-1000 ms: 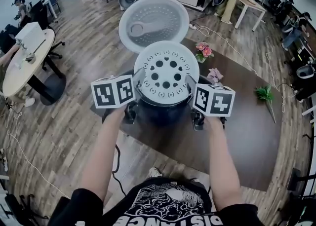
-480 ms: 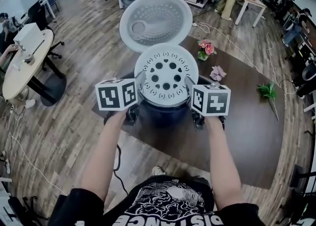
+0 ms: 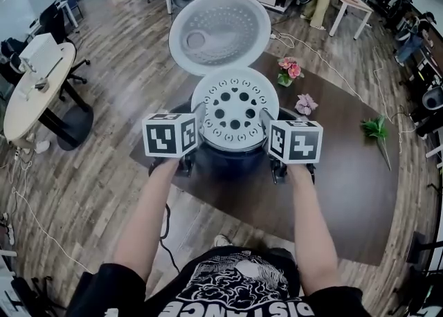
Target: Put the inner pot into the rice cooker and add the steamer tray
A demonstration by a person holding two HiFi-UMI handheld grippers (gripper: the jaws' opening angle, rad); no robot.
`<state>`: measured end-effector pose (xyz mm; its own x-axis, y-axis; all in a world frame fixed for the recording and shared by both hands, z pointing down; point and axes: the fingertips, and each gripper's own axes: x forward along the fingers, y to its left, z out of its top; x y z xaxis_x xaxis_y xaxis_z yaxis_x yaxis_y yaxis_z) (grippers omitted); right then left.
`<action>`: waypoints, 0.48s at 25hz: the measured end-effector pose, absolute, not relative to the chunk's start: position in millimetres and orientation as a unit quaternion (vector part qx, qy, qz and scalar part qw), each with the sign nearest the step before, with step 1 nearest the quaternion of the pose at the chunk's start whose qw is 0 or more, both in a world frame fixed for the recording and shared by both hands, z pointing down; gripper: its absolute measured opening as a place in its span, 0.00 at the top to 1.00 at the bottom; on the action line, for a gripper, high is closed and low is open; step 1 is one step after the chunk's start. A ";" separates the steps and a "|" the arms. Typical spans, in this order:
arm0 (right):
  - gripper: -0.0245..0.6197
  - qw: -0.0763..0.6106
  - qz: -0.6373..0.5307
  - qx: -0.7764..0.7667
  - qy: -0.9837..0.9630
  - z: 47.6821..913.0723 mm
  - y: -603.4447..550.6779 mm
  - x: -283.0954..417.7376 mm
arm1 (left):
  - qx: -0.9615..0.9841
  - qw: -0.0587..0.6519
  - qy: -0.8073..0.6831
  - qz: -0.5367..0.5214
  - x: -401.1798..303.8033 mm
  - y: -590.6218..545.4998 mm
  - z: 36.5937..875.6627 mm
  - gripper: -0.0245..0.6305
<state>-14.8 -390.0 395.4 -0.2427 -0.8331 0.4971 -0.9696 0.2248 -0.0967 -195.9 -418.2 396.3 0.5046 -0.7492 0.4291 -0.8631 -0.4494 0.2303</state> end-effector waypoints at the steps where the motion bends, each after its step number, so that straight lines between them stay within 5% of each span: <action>1: 0.72 0.173 0.196 0.592 -0.762 395.3 -389.8 -14.2 | 0.840 0.213 -0.480 0.135 -195.7 -417.8 397.2 0.79; 12: 0.69 0.186 0.181 0.606 -0.752 397.5 -391.8 -13.4 | 0.837 0.216 -0.482 0.146 -199.0 -416.9 403.0 0.78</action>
<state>-13.4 -391.8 397.5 -0.1960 -0.8442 0.4990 -0.9787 0.1999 -0.0462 -199.0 -416.9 403.0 0.4933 -0.7433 0.4518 -0.8691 -0.4424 0.2210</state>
